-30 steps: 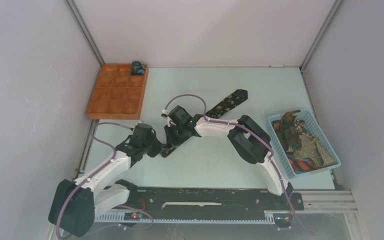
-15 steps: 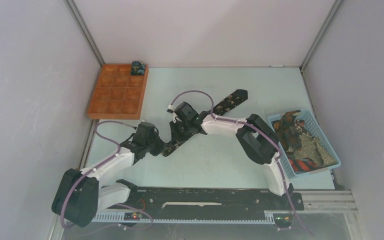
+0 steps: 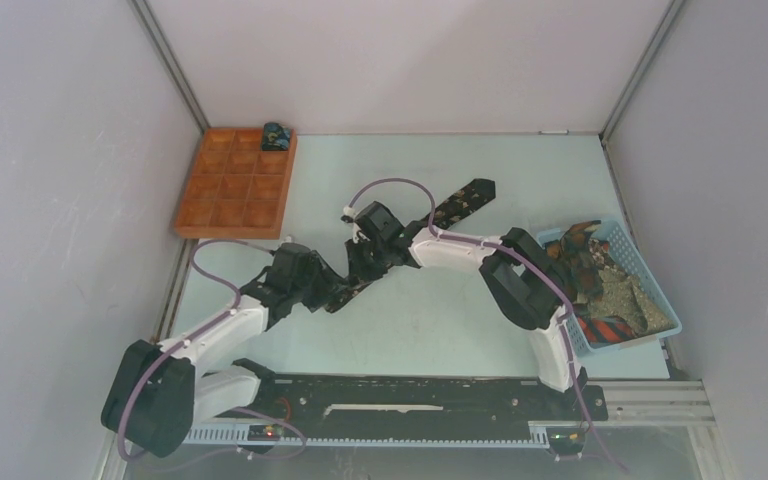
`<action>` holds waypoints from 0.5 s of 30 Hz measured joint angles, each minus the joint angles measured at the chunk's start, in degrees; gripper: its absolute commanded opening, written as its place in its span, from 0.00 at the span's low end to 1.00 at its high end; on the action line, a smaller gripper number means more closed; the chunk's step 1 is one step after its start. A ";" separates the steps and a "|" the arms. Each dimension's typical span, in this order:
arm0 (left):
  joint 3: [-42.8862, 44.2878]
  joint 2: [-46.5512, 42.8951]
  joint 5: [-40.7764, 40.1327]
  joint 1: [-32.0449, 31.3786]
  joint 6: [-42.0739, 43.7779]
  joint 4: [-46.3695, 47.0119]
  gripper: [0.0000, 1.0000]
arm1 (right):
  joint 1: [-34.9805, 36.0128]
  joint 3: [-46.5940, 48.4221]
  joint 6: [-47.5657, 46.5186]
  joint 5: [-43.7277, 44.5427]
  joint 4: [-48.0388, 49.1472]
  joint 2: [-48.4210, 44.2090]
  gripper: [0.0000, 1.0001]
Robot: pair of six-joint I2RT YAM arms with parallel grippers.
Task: Roll the ties
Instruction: Roll the tie at the center of the board.
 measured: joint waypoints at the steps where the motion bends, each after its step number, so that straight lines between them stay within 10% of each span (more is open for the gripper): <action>1: 0.02 -0.09 0.02 0.00 0.00 0.00 0.62 | 0.04 -0.02 0.00 0.13 0.00 -0.11 0.10; 15: 0.00 -6.71 -0.94 -0.15 0.90 -3.48 0.75 | 0.92 -0.02 -0.42 0.74 -0.11 -2.05 0.11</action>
